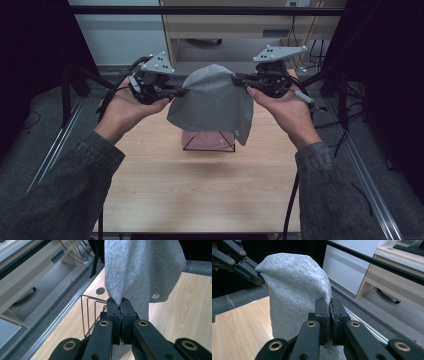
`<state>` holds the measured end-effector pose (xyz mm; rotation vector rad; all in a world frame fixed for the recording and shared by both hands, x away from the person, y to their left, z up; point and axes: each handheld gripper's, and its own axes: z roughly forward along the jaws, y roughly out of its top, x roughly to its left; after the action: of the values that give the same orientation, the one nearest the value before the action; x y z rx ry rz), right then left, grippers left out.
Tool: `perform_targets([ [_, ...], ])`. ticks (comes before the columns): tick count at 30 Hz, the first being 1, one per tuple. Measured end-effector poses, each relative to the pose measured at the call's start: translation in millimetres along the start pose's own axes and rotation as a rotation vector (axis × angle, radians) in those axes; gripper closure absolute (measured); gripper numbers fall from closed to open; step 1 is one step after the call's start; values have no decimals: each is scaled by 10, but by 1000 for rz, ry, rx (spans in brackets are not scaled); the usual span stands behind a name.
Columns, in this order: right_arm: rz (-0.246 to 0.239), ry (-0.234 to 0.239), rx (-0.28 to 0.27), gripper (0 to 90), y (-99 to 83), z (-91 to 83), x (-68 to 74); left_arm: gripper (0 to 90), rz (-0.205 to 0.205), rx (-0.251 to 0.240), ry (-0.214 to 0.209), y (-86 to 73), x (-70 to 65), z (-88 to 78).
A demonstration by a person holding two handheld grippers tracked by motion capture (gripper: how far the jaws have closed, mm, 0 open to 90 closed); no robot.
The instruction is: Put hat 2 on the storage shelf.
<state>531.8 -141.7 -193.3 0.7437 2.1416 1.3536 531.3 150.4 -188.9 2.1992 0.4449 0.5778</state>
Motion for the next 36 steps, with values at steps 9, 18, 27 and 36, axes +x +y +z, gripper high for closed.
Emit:
perform_targets([
  [9, 8, -21, -14, 857, 127, 99, -210, 882, -17, -18, 14, 101, 138, 86],
  [18, 20, -25, -43, 857, 200, 280, -428, 883, -69, -65, 44, 165, 349, 187],
  [27, 17, -38, -44, 857, 245, 477, -625, 883, -67, -76, 87, 190, 515, 280],
  [36, 25, -44, 2, 857, 185, 679, -782, 883, -75, -58, 93, 125, 631, 576],
])
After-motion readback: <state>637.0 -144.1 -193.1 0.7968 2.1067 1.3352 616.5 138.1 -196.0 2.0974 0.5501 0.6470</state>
